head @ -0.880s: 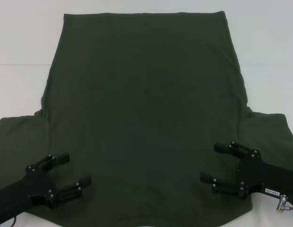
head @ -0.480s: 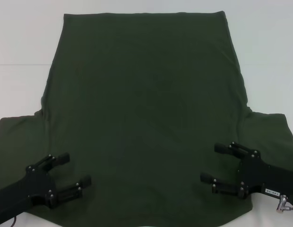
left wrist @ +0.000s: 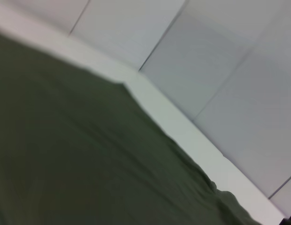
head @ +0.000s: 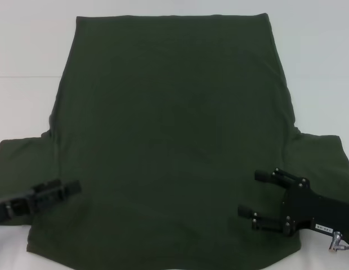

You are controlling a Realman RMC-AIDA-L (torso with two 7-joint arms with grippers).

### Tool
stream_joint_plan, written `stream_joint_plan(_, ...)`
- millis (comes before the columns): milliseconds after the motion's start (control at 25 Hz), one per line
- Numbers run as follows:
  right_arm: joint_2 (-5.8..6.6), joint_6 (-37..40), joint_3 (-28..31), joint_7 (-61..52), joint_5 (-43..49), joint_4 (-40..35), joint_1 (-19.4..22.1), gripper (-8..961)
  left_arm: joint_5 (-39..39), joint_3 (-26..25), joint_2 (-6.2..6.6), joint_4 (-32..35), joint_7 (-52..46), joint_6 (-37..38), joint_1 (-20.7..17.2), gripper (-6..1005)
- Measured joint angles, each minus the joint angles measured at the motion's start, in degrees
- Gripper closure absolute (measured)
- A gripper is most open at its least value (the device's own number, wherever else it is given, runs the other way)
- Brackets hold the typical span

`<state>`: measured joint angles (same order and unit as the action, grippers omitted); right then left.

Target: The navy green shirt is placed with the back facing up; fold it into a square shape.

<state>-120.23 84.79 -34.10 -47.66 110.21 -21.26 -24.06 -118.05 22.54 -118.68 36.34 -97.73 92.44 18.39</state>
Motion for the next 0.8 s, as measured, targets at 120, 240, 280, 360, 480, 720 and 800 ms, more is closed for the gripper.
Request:
stream_joint_plan(120, 0.00, -0.2, 0.0, 0.0, 0.0, 0.5, -0.2, 23, -2.4, -0.1, 1.65, 2.6, -10.7, 1.7, 1.2, 52)
stream_joint_plan(240, 0.00, -0.3, 0.0, 0.0, 0.0, 0.6, -0.3, 23, -4.7, -0.1, 2.26, 9.1, -22.0, 2.6, 1.8, 52)
stream_joint_plan(280, 0.00, -0.4, 0.0, 0.0, 0.0, 0.7, -0.3, 23, -5.3, 0.0, 2.43, 11.2, -24.6, 2.7, 2.0, 51)
stream_joint_plan(360, 0.00, -0.3, 0.0, 0.0, 0.0, 0.7, -0.5, 23, -9.2, 0.5, 3.51, 15.5, -32.3, 3.6, 2.9, 51)
stream_joint_plan(480, 0.00, 0.0, -0.2, -0.1, 0.0, 0.7, -0.8, 23, -14.4, 1.2, 5.70, 18.7, -41.0, 4.6, 4.4, 51)
stream_joint_plan(720, 0.00, 0.0, -0.1, -0.4, 0.0, 0.8, -0.9, 23, -25.9, 1.7, 8.16, 21.6, -49.6, 4.6, 6.8, 51)
stream_joint_plan(800, 0.00, 0.0, 0.0, -0.4, -0.1, 0.9, -0.9, 23, -28.0, 1.7, 8.33, 21.6, -50.7, 3.6, 7.1, 51)
